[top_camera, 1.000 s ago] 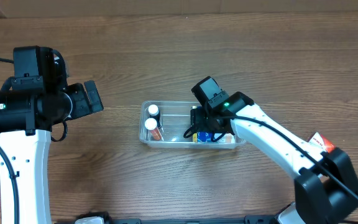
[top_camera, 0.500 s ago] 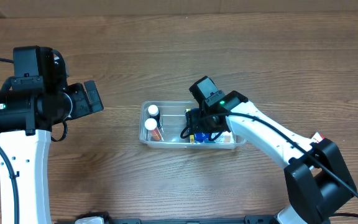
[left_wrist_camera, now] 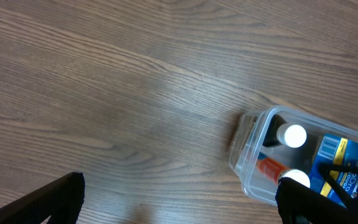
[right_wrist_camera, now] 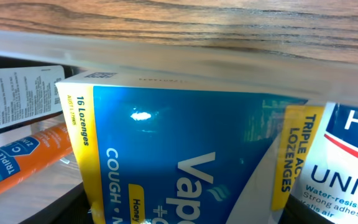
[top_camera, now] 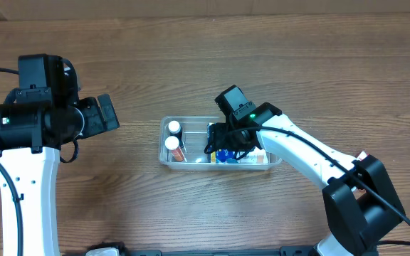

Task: Pack container
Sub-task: 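Insert the VapoDrops box upright into the container middle, release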

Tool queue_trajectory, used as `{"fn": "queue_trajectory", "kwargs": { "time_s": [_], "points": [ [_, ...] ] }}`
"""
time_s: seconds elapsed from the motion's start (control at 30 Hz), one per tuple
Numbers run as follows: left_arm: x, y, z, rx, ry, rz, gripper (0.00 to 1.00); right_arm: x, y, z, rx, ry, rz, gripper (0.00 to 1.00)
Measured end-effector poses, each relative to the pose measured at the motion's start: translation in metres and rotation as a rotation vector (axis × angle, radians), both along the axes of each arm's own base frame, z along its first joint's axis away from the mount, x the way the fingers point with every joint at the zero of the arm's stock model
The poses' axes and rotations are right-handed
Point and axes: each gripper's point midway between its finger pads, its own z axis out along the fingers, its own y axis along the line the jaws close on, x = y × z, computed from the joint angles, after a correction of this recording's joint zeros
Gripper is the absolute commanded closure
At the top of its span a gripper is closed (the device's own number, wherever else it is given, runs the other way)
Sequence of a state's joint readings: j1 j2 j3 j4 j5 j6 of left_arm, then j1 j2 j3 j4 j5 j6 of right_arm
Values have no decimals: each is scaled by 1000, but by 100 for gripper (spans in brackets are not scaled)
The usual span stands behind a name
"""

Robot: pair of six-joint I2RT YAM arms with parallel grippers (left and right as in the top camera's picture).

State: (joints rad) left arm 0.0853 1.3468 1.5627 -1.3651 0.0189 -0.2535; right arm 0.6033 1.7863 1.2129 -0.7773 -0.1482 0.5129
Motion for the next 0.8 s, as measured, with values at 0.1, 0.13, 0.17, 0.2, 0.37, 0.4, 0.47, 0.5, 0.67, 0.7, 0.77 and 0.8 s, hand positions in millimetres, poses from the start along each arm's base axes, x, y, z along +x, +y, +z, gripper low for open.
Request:
{"fn": "queue_trajectory", "kwargs": {
  "time_s": [0.1,0.13,0.17,0.2,0.37,0.4,0.47,0.5,0.67,0.7,0.77,0.8],
  "points": [
    [0,0,-1,-1,3,0,0,1,-1,-1,-6,0,-11,27],
    [0,0,-1,-1,3,0,0,1,-1,-1,-5,1,-12,23],
    [0,0,-1,-1,3,0,0,1,-1,-1,-6,1,-13,23],
    [0,0,-1,0,3,0,0,1,-1,-1,-5,3,-19,23],
    [0,0,-1,0,1,0,0,1,-1,-1,-8,0,-16,24],
    [0,0,-1,0,0,0,0,1,-2,-1,-11,-1,-17,23],
    [0,0,-1,0,0,0,0,2,-4,-2,-22,-8,-19,20],
    [0,0,-1,0,0,0,0,3,-5,-1,-30,-14,-22,17],
    [0,0,-1,0,1,-1,0,14,-10,51,-21,-135,-28,10],
    [0,0,-1,0,0,-1,0,18,-9,67,-3,-171,-29,11],
    [0,0,-1,0,1,0,0,16,-11,73,-7,-174,-28,11],
    [0,0,-1,0,1,-1,0,14,-13,72,-14,-169,-27,11]
  ]
}}
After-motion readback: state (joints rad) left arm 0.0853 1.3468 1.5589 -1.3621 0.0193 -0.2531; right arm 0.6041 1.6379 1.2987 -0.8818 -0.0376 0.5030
